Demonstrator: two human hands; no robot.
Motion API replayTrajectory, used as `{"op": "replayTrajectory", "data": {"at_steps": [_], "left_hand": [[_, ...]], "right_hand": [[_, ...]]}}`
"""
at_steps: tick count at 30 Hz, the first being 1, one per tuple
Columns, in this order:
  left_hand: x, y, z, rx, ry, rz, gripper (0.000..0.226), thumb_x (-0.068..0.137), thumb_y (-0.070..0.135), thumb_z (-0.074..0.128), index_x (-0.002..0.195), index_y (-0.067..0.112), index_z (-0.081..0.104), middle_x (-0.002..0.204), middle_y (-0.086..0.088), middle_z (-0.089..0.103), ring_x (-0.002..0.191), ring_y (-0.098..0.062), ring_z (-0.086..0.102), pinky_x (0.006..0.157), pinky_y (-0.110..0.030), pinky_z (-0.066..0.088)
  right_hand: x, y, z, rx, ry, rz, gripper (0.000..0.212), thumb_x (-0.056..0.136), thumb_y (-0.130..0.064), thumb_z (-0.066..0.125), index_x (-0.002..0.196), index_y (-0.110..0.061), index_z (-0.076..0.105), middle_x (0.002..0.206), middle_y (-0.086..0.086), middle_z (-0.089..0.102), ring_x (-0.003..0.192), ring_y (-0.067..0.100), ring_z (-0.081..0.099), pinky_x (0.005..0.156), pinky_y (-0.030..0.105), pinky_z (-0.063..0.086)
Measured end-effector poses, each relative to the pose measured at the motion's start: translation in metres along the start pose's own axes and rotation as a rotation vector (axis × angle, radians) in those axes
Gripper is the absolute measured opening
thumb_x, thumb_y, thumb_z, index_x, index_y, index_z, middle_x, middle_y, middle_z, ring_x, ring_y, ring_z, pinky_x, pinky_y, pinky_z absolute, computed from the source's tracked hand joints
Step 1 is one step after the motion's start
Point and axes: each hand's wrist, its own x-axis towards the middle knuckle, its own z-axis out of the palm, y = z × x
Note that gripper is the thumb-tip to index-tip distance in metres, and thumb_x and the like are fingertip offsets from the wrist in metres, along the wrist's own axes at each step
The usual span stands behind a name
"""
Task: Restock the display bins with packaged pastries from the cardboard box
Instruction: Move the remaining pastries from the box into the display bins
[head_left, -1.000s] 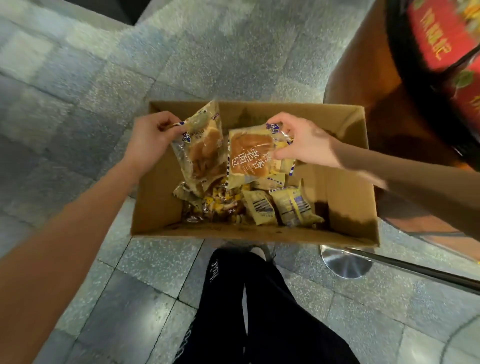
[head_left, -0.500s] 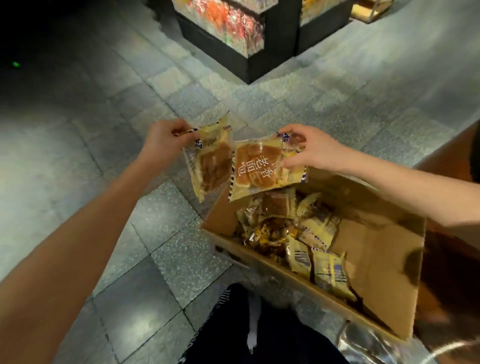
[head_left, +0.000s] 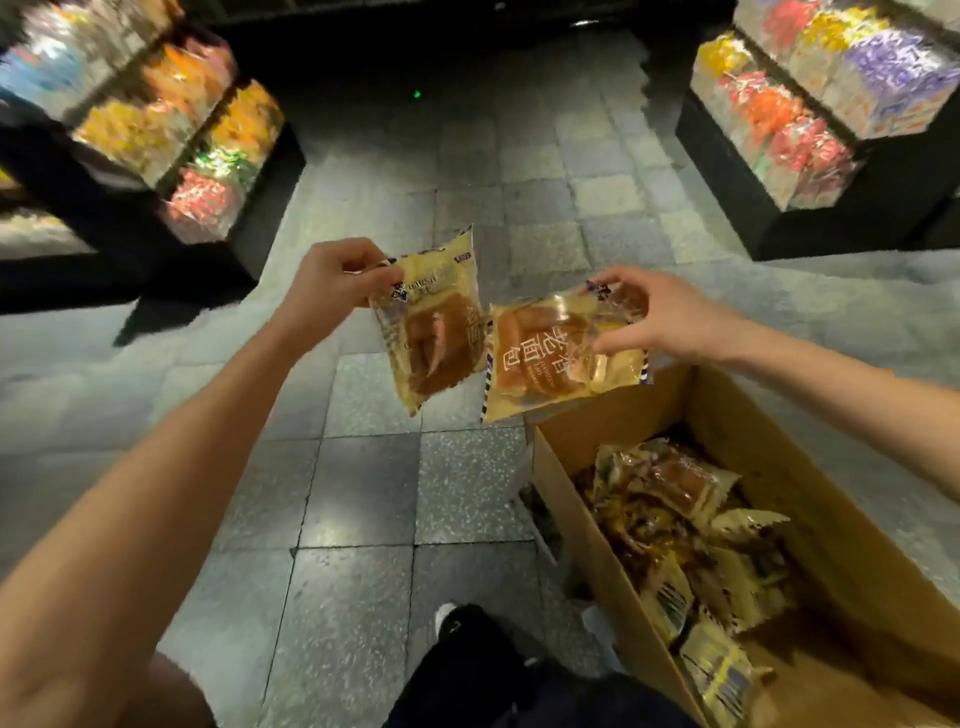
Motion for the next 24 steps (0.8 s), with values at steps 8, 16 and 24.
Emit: {"op": "replayTrajectory", "data": {"at_steps": [8, 16, 24], "left_hand": [[-0.127, -0.052, -0.108, -0.077, 0.319, -0.229, 0.013, 0.089, 0.012, 0.069, 0.077, 0.011, 0.063, 0.068, 0.004, 0.064, 0.069, -0.009, 0.065, 0.075, -0.035, 0.059], [-0.293, -0.085, -0.180, -0.035, 0.537, -0.335, 0.012, 0.090, 0.010, 0.068, 0.080, 0.010, 0.062, 0.062, 0.011, 0.063, 0.064, -0.003, 0.061, 0.065, -0.022, 0.054], [-0.514, -0.106, -0.240, -0.026, 0.828, -0.537, 0.022, 0.087, 0.007, 0.070, 0.070, 0.019, 0.062, 0.062, 0.011, 0.063, 0.058, 0.003, 0.057, 0.056, -0.012, 0.044]], "right_hand": [[0.051, -0.086, 0.082, -0.024, -0.256, -0.204, 0.060, 0.072, -0.014, 0.083, 0.124, -0.025, 0.054, 0.116, 0.005, 0.063, 0.099, 0.018, 0.063, 0.082, 0.027, 0.051], [0.043, -0.187, 0.210, -0.031, -0.507, -0.402, 0.054, 0.074, -0.015, 0.081, 0.120, -0.029, 0.056, 0.114, 0.008, 0.062, 0.097, 0.024, 0.066, 0.085, 0.042, 0.058], [-0.036, -0.302, 0.359, -0.056, -0.719, -0.619, 0.044, 0.076, -0.012, 0.080, 0.107, -0.032, 0.056, 0.094, -0.003, 0.056, 0.078, 0.009, 0.058, 0.056, 0.013, 0.047]]}}
